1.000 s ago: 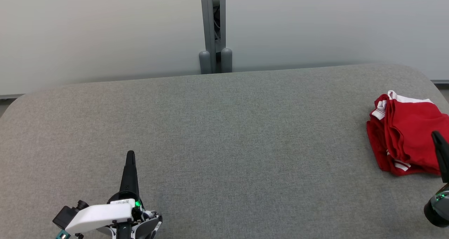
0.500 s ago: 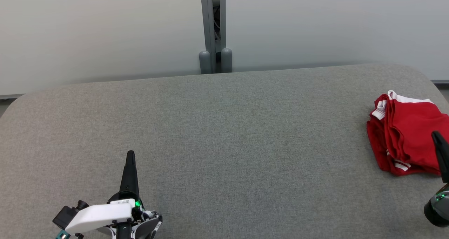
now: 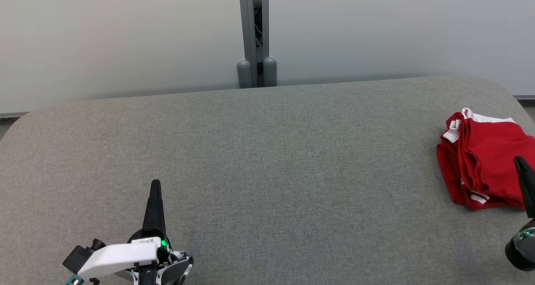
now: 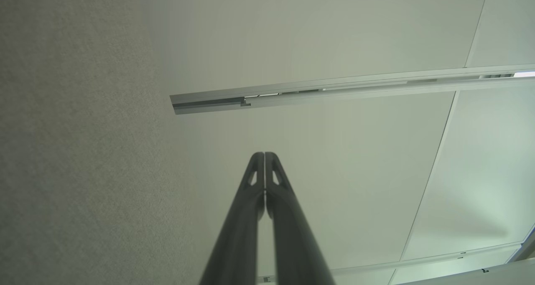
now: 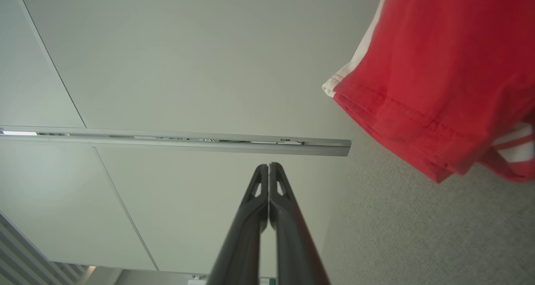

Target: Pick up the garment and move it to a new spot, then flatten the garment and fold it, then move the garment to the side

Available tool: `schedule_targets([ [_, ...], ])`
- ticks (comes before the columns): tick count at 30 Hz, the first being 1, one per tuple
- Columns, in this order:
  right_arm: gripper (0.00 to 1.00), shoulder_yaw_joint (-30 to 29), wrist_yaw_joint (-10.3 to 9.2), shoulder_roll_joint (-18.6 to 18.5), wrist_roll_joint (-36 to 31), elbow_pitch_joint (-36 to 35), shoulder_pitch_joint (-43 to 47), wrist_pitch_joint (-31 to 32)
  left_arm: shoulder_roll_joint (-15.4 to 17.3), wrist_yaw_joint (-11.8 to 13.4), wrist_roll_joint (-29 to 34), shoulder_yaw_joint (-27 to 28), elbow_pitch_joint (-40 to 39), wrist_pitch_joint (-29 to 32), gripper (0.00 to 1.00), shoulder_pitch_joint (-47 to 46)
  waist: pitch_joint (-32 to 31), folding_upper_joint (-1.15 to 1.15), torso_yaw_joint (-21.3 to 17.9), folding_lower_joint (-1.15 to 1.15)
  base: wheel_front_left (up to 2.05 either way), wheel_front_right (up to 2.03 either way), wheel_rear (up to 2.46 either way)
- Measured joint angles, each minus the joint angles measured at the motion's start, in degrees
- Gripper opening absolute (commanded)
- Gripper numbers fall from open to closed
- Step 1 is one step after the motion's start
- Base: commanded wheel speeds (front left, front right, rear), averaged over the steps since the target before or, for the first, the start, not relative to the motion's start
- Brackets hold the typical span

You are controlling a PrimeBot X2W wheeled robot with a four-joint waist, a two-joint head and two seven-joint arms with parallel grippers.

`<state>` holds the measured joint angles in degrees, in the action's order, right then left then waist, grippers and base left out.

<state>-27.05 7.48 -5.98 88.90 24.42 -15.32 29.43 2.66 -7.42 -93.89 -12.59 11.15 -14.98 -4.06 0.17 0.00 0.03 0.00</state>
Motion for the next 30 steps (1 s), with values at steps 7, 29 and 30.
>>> schedule_targets([
  [7,0.00,0.0,0.00,0.0,0.1,0.0,0.0,0.0,0.0,0.0,0.0,0.0,0.0,0.0,0.00,0.0,0.0,0.00,0.0,0.00,0.00,0.00,0.00],
  [29,0.00,0.0,0.00,0.0,0.1,0.0,0.0,0.0,0.0,0.0,0.0,0.0,0.0,0.0,0.00,0.0,0.0,0.00,0.0,0.00,0.00,0.00,0.00],
  [30,0.00,0.1,0.00,0.0,0.1,0.0,0.0,0.0,0.0,0.0,0.0,0.0,0.0,0.0,0.00,0.0,0.0,0.00,0.0,0.00,0.00,0.00,0.00],
])
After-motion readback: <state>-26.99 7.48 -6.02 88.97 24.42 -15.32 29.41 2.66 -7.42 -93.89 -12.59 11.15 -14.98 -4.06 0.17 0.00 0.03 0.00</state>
